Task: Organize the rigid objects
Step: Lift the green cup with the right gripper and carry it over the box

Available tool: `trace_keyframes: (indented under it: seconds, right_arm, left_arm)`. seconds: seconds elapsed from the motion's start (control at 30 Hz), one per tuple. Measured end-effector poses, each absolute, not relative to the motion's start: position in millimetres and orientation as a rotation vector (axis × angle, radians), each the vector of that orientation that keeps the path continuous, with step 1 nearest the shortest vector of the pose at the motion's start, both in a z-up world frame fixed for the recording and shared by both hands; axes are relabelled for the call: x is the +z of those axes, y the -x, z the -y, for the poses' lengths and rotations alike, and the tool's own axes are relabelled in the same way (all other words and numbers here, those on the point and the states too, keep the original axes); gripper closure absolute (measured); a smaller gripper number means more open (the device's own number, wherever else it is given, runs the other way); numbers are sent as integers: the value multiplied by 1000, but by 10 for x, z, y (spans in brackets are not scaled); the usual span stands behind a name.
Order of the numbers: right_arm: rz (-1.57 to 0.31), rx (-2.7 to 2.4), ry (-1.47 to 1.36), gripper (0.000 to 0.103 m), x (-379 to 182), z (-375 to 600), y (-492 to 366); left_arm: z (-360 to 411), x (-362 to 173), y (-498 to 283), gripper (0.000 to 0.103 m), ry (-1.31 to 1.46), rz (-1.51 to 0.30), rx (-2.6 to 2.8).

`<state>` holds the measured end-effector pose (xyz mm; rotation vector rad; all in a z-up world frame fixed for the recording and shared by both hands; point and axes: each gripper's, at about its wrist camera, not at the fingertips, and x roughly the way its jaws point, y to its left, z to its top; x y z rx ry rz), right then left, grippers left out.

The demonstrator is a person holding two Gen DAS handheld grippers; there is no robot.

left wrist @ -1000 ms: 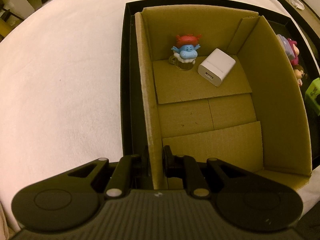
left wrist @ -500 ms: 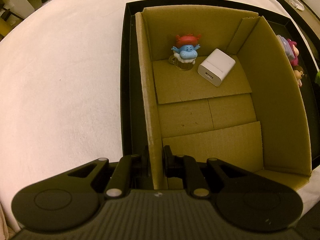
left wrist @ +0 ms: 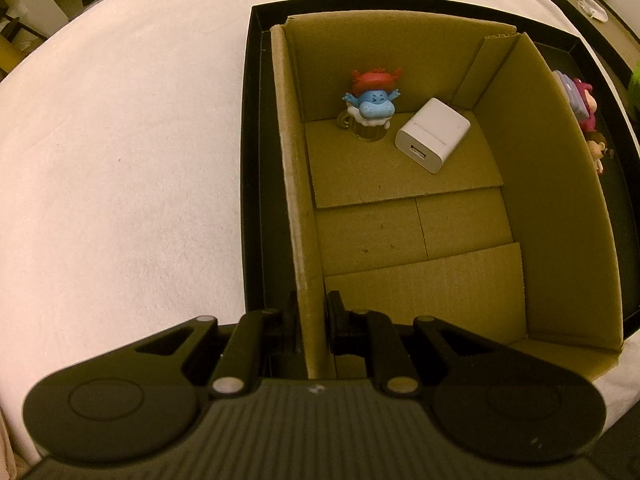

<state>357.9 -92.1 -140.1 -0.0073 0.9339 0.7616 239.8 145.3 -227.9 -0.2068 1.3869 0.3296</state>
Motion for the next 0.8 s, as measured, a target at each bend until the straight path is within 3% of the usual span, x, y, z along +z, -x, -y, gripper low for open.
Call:
trace_keyframes:
  seconds: [0.8]
  right_arm:
    - [-918,882,101,56,-1386,292,-3276]
  left_arm:
    - [-1456,-2283,-2389,92,209,-1386,327]
